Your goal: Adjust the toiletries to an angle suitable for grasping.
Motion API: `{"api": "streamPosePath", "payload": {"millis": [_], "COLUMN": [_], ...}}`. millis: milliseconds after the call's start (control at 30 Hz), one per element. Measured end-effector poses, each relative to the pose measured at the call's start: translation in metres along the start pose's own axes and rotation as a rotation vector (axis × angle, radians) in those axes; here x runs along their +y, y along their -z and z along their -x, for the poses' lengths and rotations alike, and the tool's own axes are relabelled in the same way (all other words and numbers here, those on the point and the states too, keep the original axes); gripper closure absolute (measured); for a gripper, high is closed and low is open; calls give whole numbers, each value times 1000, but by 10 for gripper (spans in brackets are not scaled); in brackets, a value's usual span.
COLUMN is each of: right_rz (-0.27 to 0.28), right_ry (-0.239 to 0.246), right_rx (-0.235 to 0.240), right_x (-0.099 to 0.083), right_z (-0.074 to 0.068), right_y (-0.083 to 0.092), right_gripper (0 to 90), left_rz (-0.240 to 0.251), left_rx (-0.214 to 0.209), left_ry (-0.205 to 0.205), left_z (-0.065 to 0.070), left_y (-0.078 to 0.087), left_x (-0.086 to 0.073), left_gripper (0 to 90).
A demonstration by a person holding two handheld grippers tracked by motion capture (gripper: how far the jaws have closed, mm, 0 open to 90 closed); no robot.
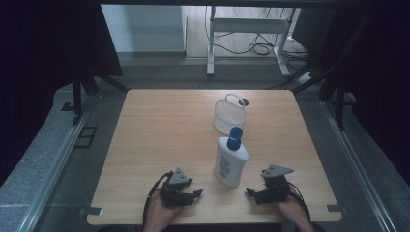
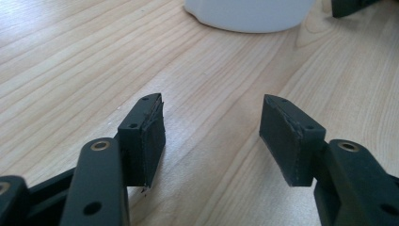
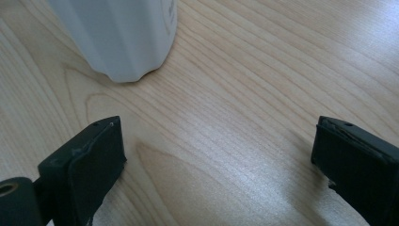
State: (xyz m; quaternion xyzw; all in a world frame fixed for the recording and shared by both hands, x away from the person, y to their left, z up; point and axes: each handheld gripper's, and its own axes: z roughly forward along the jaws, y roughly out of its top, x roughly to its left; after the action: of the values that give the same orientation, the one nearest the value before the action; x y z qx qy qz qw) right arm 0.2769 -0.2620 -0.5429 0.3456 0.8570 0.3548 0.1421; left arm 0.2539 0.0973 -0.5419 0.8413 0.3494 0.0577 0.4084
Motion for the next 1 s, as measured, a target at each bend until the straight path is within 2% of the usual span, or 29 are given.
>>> {"api": "streamPosePath", "payload": {"millis": [167,433,700,1000], "right_rz": [-14,-24,15,38], "right_ry": [-7,3,-24,-40], "right_rx": [-4,-5,26,37], "right_x": [2,6,9,10], "right_z": [-1,-6,-7,-6], "right_y": [0,3,13,20], "right_gripper": [33,63,62,50], "left_rz": [5,-17,-45,-46], "left_rx": [1,50,114,117], "left_ry": [25,-34,-108,-108], "left_z": [-2,5,15,15], "left_y": [1,-1,-5,-5], "left_x": [-1,0,0,0], "left_gripper": [352,301,278,269]}}
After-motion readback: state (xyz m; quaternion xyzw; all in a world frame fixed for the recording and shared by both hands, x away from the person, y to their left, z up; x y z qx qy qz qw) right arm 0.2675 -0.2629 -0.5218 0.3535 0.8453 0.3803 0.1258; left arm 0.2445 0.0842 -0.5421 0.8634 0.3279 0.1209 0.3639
